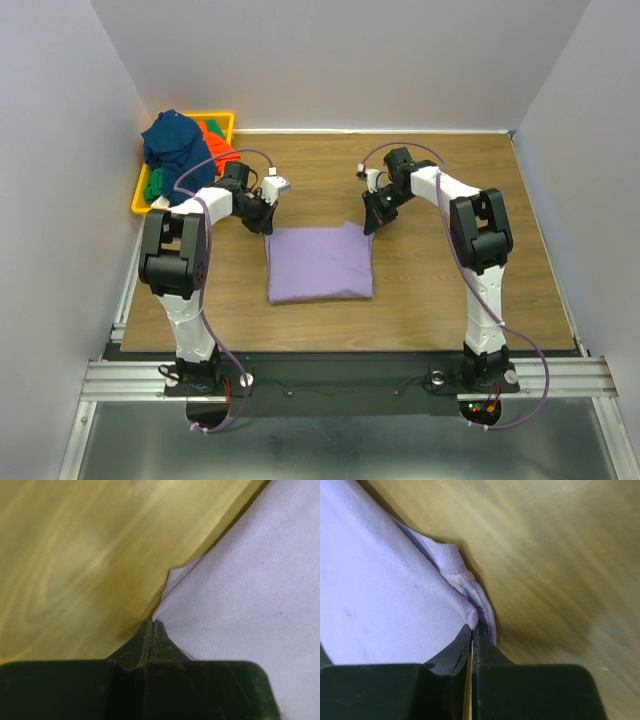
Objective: Fold and stack the t-shirts
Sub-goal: Fold the tshirt, then neatly place the folded tshirt to the corner
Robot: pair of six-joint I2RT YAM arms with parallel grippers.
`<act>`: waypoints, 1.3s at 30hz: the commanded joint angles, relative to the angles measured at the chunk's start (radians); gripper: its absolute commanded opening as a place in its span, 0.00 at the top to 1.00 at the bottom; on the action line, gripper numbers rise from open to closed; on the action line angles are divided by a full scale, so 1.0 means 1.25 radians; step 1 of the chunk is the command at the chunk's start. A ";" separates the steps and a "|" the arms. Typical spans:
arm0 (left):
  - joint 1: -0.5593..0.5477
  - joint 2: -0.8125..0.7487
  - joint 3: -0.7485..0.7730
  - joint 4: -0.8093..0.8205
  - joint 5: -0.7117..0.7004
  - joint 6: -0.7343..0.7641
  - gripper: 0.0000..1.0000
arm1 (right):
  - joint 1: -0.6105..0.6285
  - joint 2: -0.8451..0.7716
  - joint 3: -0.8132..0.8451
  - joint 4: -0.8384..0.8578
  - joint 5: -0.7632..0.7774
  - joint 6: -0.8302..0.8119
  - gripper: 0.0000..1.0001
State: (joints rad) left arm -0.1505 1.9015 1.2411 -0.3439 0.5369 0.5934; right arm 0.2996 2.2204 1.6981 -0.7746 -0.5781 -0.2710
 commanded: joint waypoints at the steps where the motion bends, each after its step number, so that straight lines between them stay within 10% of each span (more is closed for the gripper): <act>1: 0.005 0.018 0.064 0.005 -0.033 -0.033 1.00 | -0.029 -0.003 0.045 0.076 0.147 0.009 0.99; 3: 0.005 -0.005 0.075 0.001 -0.025 -0.040 0.92 | -0.034 -0.008 0.081 0.074 0.163 0.018 0.98; 7: 0.010 -0.099 0.064 0.012 -0.005 -0.070 0.65 | -0.034 -0.095 0.097 0.074 0.166 0.081 0.50; 13: 0.042 -0.327 -0.015 0.091 0.036 -0.148 0.04 | -0.003 -0.256 0.008 0.085 0.141 0.192 0.21; 22: 0.054 -0.590 -0.149 0.208 0.007 -0.362 0.03 | 0.188 -0.336 -0.195 0.210 0.089 0.268 0.08; 39: 0.054 -0.682 -0.274 0.155 -0.077 -0.378 0.02 | 0.353 -0.179 -0.228 0.229 0.490 0.321 0.12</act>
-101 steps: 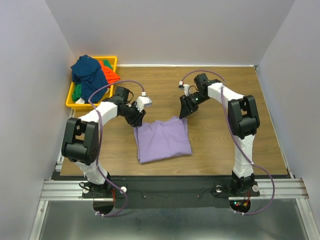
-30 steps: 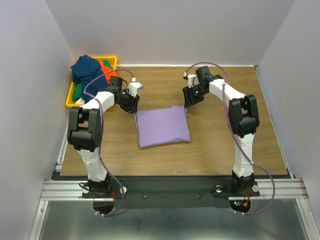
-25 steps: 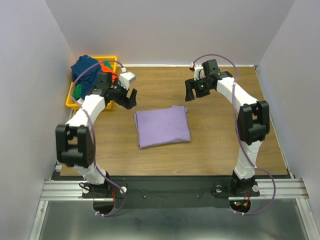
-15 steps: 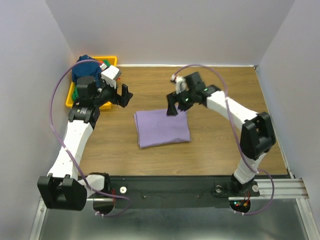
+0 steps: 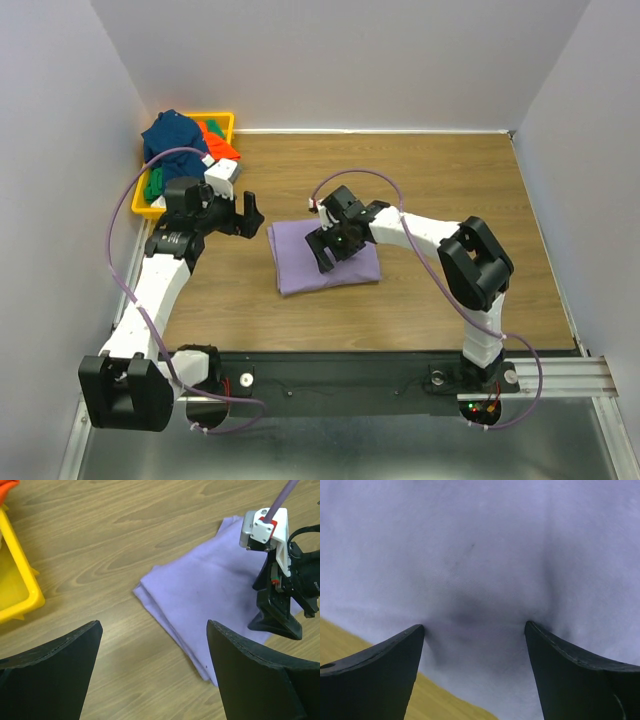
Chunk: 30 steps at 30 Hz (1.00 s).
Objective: Fold and stack the t-shirts
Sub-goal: Neatly place the folded tshirt to the corner
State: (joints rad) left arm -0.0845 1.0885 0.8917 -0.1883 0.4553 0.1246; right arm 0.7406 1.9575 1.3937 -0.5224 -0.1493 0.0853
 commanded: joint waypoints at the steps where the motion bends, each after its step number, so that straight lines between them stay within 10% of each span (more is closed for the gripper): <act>1: 0.001 -0.027 0.011 0.027 -0.022 0.001 0.03 | 0.000 0.048 0.012 0.028 0.165 0.043 0.15; 10: 0.003 -0.011 0.023 0.007 -0.062 0.040 0.02 | -0.088 0.040 -0.052 0.025 0.225 0.013 0.20; 30: 0.001 0.092 0.094 -0.013 -0.080 0.077 0.02 | -0.651 0.135 0.040 -0.007 0.191 -0.255 0.19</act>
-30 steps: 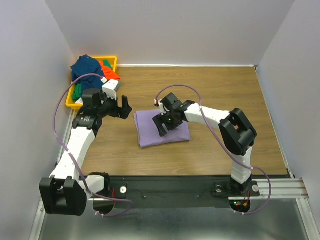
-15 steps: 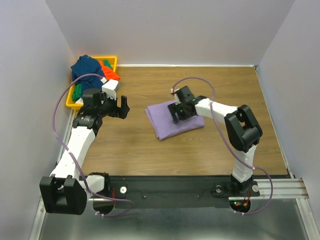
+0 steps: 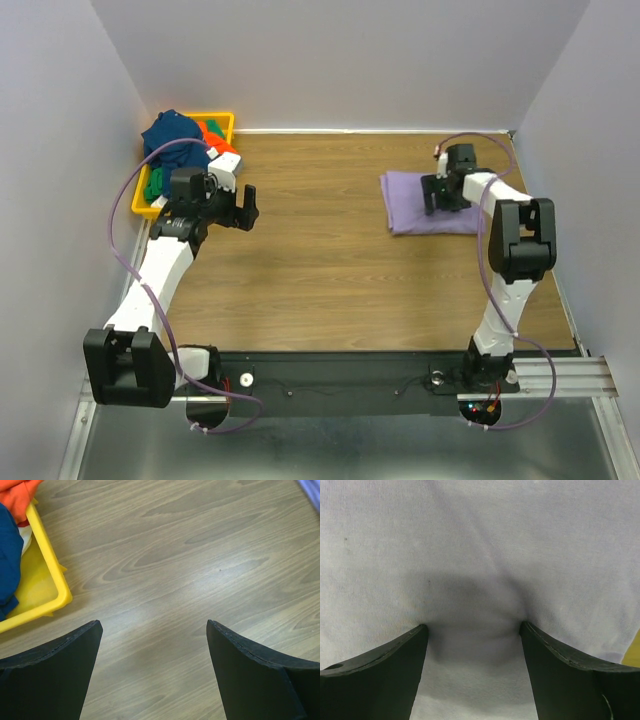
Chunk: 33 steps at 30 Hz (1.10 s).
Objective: Fold and stack the t-shirts
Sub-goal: Neatly place the folded tshirt to the corner
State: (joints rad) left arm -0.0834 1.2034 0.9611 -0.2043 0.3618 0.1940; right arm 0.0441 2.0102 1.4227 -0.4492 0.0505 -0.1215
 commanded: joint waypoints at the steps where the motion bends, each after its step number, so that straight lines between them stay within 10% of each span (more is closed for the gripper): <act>1: 0.000 0.002 0.039 0.000 -0.006 0.023 0.02 | -0.110 0.109 0.057 -0.068 0.028 -0.104 0.19; 33: 0.000 0.088 0.061 -0.011 -0.023 0.047 0.02 | -0.260 0.509 0.668 -0.117 -0.056 -0.322 0.15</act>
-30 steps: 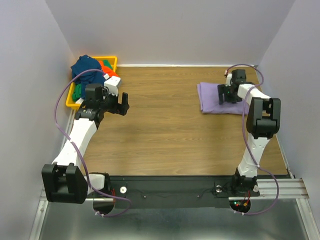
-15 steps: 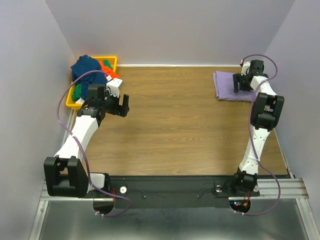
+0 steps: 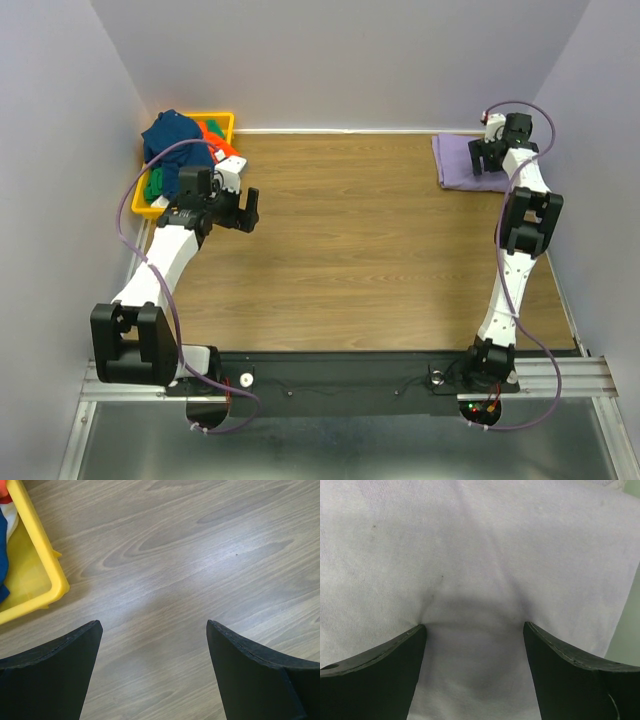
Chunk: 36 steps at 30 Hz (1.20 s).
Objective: Fold and stack the t-shirts
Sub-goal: Neatly place the folded tshirt to the corner
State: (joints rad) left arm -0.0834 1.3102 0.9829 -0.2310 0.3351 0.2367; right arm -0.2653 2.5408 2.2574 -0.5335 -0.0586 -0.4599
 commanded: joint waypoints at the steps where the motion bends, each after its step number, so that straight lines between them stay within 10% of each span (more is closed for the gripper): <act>1: 0.000 0.006 0.046 0.009 -0.002 0.011 0.02 | -0.012 0.090 0.007 -0.051 0.035 -0.054 0.15; 11: 0.000 0.002 0.089 0.001 0.008 0.013 0.02 | -0.010 -0.009 -0.006 -0.051 -0.005 -0.043 0.04; 23: 0.003 -0.003 0.225 -0.065 0.117 0.011 0.02 | 0.050 -0.439 -0.186 -0.158 -0.130 0.047 0.00; 36: 0.003 -0.054 0.079 -0.089 -0.031 0.071 0.02 | 0.059 -0.869 -0.772 -0.229 -0.326 0.150 0.00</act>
State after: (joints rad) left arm -0.0830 1.3170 1.1728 -0.3462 0.3500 0.2813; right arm -0.1875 1.5154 1.4570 -0.7616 -0.4042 -0.2924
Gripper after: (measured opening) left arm 0.978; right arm 0.999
